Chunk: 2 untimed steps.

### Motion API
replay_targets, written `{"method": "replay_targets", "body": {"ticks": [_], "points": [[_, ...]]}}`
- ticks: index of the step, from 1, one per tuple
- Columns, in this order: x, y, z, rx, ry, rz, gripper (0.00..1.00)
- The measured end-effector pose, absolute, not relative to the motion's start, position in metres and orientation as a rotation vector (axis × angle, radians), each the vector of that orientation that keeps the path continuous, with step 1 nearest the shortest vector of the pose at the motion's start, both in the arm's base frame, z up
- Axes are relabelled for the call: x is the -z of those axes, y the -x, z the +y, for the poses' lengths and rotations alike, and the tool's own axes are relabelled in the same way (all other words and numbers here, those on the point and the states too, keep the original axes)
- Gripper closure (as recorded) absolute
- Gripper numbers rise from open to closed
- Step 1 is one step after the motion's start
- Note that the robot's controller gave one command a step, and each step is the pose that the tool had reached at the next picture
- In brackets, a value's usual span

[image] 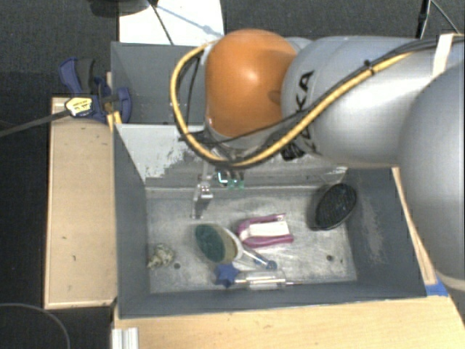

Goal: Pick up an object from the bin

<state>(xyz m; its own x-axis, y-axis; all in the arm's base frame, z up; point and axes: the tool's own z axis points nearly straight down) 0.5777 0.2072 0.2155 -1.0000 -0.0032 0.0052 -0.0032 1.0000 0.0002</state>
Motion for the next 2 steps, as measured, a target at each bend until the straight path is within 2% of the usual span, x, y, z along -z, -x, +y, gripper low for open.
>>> {"method": "replay_targets", "body": {"ticks": [1,2], "points": [[-0.120,-0.484,0.219,-0.003,-0.113,-3.128,0.00],[-0.073,-0.496,0.144,0.001,0.168,-3.137,0.00]]}}
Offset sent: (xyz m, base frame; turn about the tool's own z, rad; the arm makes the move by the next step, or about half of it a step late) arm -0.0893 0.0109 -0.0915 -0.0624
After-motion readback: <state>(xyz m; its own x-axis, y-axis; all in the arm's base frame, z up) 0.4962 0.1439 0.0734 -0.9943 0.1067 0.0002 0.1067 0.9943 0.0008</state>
